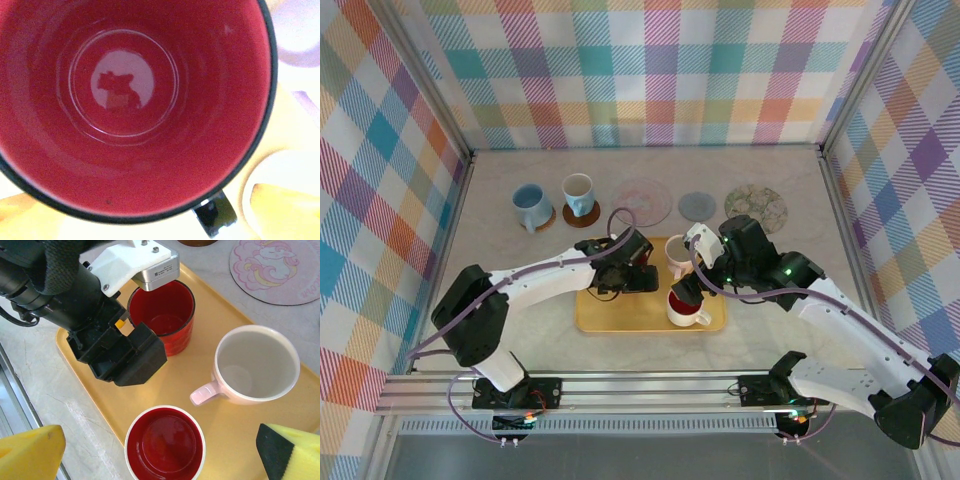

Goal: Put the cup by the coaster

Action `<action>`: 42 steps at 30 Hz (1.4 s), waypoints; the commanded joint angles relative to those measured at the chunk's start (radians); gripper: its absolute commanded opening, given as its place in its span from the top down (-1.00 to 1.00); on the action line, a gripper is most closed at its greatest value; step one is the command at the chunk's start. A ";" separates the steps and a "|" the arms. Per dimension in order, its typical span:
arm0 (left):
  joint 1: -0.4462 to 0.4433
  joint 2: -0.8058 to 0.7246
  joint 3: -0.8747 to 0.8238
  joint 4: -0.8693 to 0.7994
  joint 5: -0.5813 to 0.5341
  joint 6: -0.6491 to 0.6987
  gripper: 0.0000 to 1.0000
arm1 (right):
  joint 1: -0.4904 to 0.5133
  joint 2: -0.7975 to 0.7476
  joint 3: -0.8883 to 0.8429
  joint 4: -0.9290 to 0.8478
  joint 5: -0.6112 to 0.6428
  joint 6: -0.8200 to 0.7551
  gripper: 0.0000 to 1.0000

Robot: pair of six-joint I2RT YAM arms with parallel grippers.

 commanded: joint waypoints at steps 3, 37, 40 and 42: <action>-0.004 0.021 0.055 -0.077 -0.062 0.038 -0.75 | -0.009 -0.011 -0.013 0.017 -0.012 -0.008 -0.98; 0.085 0.060 0.014 -0.055 0.045 0.296 -0.05 | -0.008 0.073 0.004 0.065 -0.070 0.001 -0.97; 0.086 0.071 0.021 -0.056 0.038 0.303 0.00 | -0.008 0.073 0.001 0.068 -0.072 0.001 -0.97; 0.086 0.078 0.028 -0.060 0.029 0.307 0.07 | -0.008 0.077 0.000 0.069 -0.070 0.002 -0.98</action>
